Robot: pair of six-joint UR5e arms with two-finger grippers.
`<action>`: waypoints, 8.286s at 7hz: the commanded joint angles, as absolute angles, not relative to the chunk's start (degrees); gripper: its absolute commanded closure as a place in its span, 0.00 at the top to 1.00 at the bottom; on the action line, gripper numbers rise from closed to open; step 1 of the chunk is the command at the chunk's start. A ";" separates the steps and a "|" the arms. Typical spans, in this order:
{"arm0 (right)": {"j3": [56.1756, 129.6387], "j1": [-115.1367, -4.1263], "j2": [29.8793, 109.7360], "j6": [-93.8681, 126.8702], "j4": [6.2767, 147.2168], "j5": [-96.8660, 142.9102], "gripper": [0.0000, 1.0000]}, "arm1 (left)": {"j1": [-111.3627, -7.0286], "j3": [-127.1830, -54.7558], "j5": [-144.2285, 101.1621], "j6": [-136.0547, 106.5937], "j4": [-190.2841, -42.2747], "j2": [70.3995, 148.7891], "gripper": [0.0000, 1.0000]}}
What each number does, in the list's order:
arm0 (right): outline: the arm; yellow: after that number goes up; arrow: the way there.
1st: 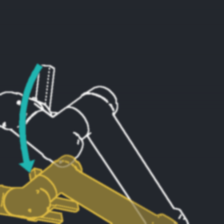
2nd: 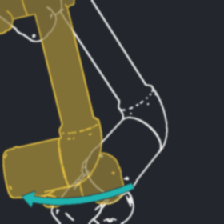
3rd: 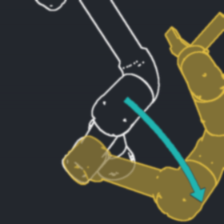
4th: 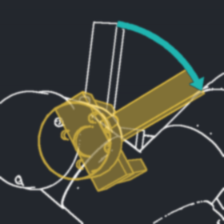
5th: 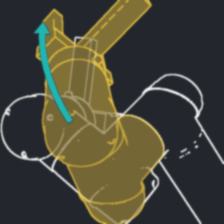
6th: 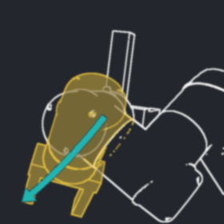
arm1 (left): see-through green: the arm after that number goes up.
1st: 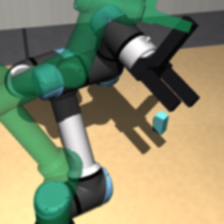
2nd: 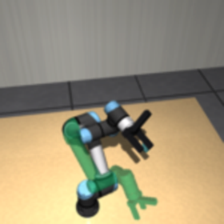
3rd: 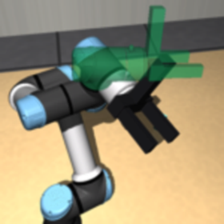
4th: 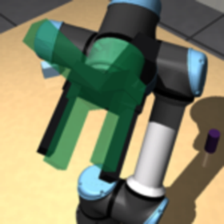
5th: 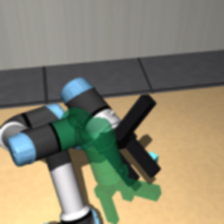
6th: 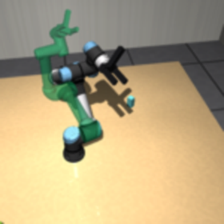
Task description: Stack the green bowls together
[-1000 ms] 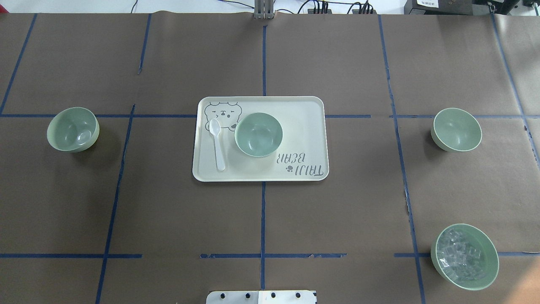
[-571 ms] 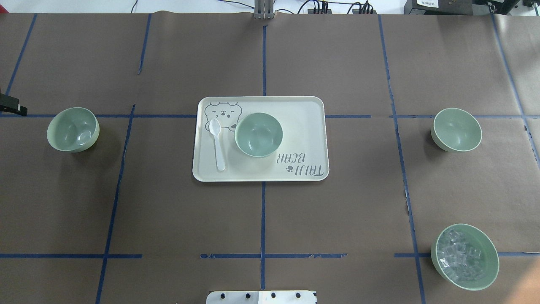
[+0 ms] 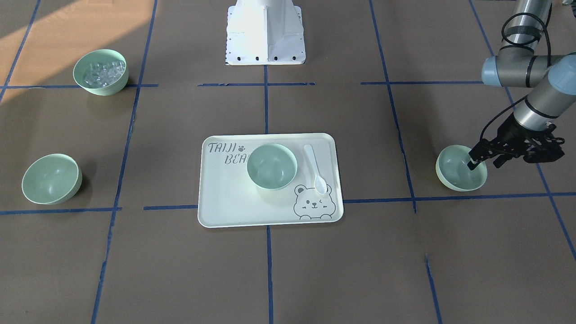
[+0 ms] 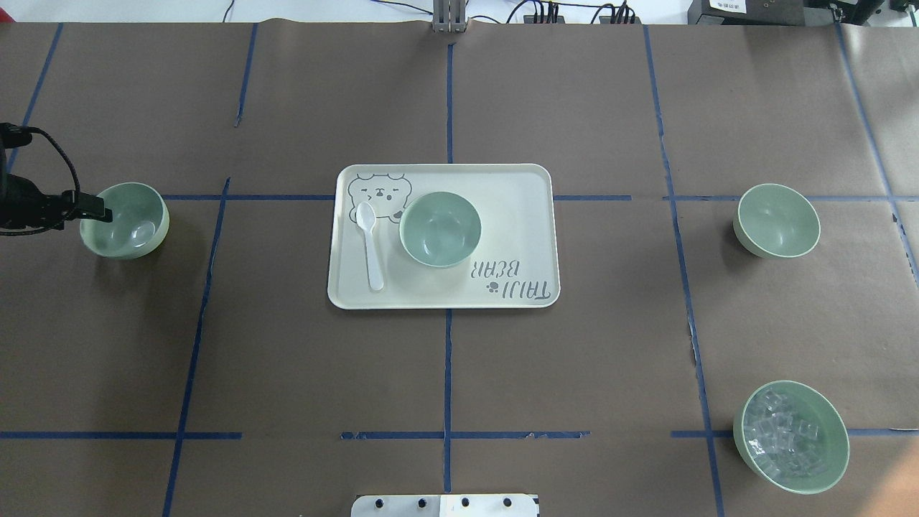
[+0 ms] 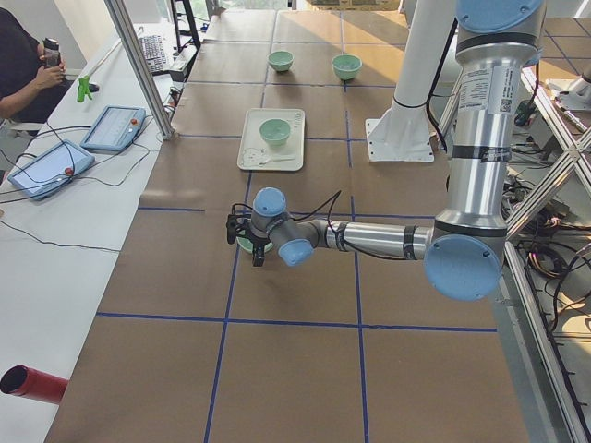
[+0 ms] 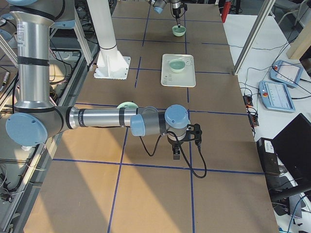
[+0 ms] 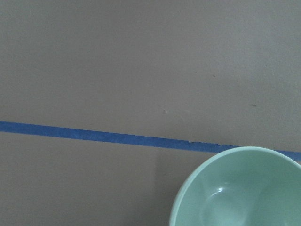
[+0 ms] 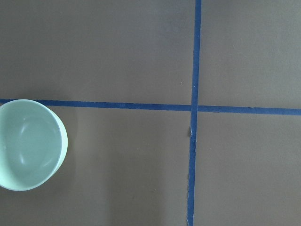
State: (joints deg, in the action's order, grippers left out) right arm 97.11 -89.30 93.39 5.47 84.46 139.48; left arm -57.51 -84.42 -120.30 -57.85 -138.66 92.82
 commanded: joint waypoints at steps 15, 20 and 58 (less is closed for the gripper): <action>85.79 -61.26 89.12 44.82 49.57 124.80 0.94 | -62.40 -100.63 -131.04 -66.88 -113.12 102.39 0.00; 85.87 -61.35 88.60 44.56 49.57 126.46 0.00 | -62.23 -100.72 -130.61 -71.27 -113.20 105.11 0.00; 90.35 -35.86 50.54 74.09 71.81 112.06 0.00 | -54.32 -105.03 -108.63 -51.42 -95.98 115.93 1.00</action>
State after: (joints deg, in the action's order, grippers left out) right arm 90.48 -35.87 50.55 74.09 71.81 112.55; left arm -54.26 -104.98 -108.63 -51.42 -95.92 116.05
